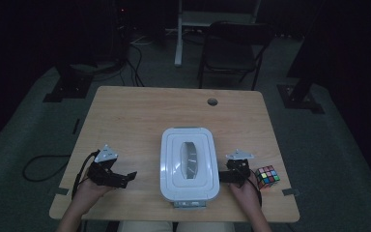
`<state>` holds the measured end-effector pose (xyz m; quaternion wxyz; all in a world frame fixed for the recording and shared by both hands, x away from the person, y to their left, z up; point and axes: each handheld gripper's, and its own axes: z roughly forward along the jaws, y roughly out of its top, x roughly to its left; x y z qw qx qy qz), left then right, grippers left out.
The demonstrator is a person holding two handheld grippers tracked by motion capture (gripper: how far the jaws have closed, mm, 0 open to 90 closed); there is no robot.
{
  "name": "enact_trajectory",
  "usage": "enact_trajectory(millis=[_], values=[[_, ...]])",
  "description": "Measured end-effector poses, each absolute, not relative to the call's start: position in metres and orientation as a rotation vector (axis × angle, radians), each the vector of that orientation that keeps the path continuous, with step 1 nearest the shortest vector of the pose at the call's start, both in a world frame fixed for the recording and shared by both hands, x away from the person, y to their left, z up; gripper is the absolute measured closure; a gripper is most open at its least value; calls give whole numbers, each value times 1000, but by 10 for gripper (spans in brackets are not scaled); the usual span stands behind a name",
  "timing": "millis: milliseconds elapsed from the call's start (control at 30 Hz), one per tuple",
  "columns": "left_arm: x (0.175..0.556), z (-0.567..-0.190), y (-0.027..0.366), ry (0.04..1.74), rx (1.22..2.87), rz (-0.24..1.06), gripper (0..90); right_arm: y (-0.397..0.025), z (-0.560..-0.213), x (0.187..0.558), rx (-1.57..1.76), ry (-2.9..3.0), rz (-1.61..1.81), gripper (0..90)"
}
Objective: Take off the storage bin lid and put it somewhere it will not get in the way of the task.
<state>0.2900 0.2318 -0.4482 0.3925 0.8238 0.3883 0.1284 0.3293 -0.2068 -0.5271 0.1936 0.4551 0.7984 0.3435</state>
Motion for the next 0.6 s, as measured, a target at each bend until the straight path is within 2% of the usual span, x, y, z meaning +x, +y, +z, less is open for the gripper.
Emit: enact_trajectory(millis=[333, 600], values=[[283, -417, 215, 858, 2064, 312, 6, -207, -527, 329, 1276, 2240, 963, 132], [278, -392, 194, 714, 2021, 247, 6, -207, -527, 329, 1277, 2240, 963, 132]])
